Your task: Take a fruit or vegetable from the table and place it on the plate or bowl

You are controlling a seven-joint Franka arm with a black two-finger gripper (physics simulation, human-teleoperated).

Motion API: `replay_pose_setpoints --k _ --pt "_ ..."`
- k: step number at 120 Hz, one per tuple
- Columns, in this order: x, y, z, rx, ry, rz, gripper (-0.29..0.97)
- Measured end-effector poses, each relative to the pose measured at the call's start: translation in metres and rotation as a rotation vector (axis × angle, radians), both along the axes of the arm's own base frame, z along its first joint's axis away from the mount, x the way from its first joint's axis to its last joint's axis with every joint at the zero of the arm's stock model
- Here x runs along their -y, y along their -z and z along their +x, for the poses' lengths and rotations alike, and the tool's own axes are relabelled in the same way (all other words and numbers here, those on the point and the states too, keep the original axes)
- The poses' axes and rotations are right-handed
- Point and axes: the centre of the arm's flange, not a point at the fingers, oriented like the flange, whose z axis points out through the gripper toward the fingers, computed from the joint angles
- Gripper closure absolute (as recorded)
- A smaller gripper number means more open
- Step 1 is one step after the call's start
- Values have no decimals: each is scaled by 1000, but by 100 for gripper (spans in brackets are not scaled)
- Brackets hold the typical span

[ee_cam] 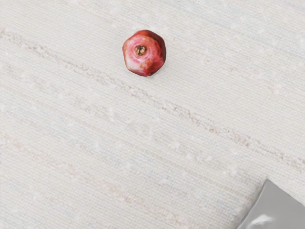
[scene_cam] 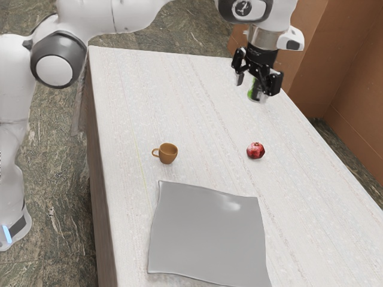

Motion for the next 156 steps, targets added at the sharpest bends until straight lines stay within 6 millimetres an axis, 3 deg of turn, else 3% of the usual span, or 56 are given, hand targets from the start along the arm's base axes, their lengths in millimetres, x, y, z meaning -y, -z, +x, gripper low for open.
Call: replay_pose_setpoints --k 10,21,33,42,55,61,87,102,130,156 --pt "-33 41 24 -51 37 1 0" --pt "-58 94 34 -105 91 -28 0" --pt "-56 120 50 -77 180 -47 0" --pt "-60 128 60 -43 227 -57 0" --pt "-107 158 74 -36 220 -87 0" --pt "-118 172 80 -38 230 -98 0" --pt "-111 213 106 7 354 -105 0" --pt "-106 225 116 43 414 -95 0" --pt "-118 241 125 72 470 -75 0" --pt "-117 274 135 76 515 -74 0"
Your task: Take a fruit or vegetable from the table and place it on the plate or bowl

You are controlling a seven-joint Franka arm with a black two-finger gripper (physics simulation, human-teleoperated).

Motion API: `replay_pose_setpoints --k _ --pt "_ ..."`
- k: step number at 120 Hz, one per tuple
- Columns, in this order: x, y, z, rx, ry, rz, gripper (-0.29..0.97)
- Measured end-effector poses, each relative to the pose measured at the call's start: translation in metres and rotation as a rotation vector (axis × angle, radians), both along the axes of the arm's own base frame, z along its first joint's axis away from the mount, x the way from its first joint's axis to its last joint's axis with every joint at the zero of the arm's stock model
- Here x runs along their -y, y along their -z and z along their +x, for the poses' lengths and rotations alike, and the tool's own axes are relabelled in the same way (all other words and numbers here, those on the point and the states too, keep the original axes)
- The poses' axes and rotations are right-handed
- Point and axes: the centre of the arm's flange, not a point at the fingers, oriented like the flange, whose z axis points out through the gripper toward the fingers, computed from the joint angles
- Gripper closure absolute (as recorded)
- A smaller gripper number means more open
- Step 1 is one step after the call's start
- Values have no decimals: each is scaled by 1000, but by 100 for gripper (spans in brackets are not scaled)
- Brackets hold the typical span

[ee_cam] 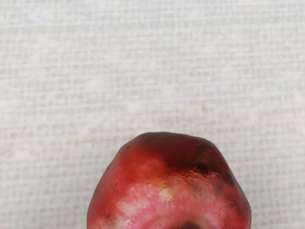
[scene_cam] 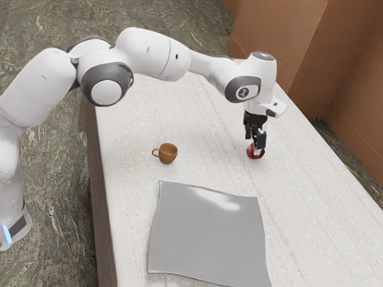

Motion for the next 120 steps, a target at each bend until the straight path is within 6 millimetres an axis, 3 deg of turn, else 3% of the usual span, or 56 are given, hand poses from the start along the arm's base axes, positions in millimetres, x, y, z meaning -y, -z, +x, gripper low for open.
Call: replay_pose_setpoints --k 78,98,120 --pt "4 19 3 35 46 -35 0" --pt "3 16 5 62 38 -41 28" --pt "2 5 6 90 12 -43 31"
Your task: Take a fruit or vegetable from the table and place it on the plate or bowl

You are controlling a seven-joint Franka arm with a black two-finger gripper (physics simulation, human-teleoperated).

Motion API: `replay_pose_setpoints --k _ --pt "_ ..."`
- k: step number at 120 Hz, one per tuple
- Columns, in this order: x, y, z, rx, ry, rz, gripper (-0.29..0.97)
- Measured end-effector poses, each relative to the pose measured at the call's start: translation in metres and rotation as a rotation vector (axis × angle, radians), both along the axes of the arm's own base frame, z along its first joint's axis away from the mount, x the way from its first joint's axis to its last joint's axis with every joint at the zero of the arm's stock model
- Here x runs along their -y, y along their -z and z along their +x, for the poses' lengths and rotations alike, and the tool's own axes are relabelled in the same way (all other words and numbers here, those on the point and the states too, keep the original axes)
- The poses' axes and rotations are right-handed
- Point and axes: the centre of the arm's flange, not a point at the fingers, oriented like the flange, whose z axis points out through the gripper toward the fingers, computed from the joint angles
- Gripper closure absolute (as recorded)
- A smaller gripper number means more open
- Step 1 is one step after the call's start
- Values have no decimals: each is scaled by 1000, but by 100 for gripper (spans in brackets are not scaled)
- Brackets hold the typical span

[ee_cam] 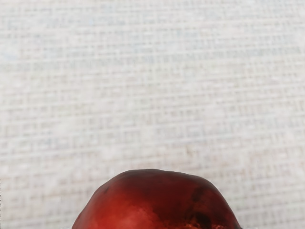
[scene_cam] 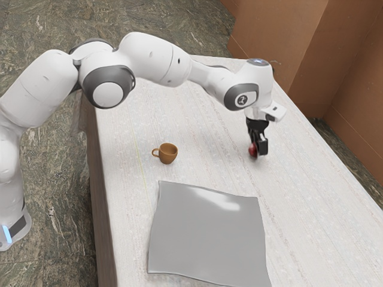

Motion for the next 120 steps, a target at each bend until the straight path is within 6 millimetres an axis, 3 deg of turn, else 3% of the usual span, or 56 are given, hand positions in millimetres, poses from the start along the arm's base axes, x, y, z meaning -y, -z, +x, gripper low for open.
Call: replay_pose_setpoints --k 6,13,21,29,38,45,56,71,86,98,104,110,115,120 --pt "7 -21 -5 22 -2 7 32" --pt "29 -62 -30 47 5 10 32" --pt "82 -117 -93 66 46 14 32" --pt "135 -151 -146 83 88 6 30" --pt "187 -154 -199 58 121 -7 31" --pt "211 -150 -227 36 112 -9 31" --pt "230 -139 -240 5 54 -13 31" --pt "275 -128 -256 -30 9 -29 31" --pt "284 -124 -259 -51 -83 -54 31" --pt "297 -118 -264 -76 -132 -76 16" --pt "281 -116 -255 -85 -199 -88 11" --pt "255 -128 -242 -72 -279 -119 8" --pt "234 -145 -232 -68 -370 -171 6" --pt "217 -182 -224 -59 -464 -227 4"
